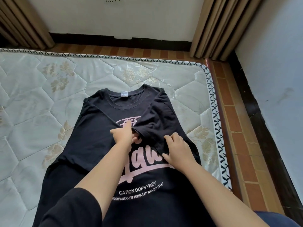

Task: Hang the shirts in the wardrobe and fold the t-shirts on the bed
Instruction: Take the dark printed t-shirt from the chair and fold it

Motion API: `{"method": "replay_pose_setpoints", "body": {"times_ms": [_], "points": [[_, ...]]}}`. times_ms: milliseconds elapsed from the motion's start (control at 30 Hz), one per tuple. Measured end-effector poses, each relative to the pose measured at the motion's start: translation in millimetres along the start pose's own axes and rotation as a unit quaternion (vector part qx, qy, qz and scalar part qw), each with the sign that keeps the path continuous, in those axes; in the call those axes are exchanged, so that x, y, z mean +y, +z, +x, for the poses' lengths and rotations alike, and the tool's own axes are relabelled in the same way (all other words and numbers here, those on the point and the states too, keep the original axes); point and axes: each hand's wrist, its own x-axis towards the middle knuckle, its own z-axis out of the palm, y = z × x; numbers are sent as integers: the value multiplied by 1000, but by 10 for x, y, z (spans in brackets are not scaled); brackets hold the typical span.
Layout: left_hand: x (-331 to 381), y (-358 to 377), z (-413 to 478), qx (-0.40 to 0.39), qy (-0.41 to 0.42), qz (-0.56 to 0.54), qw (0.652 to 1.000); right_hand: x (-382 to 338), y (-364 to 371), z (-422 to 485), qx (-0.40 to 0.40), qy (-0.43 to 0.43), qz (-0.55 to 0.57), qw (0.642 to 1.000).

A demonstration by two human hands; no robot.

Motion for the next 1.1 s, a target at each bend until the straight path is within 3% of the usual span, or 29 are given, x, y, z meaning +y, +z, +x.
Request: {"method": "replay_pose_setpoints", "body": {"times_ms": [133, 233, 333, 433, 567, 667, 767, 900, 1100], "points": [[58, -33, 51, -28, -9, 92, 995, -45, 57, 6, 10, -43, -68, 997], [76, -63, 87, -45, 117, 239, 963, -50, 99, 26, 29, -65, -72, 995], [152, -130, 0, -52, 230, 234, 943, -11, 51, 54, 75, -98, -21, 992], [130, -222, 51, -40, 290, 261, 920, 12, -12, 61, 109, -129, 32, 985], [-53, -332, 164, -21, 325, 424, 845, 53, 99, 25, 56, -154, -8, 986], [-130, -325, 191, 8, 384, 473, 793, 75, 157, 49, -14, -138, 52, 989], [-230, -376, 286, -9, 505, 495, 707, 54, 106, 134, 32, -124, 112, 985], [-450, -491, 331, -65, 471, 560, 679, -77, 134, 355, 109, -152, 80, 979], [-523, -430, 446, -40, 469, 563, 679, -422, 283, 769, 22, -197, 25, 980]]}}
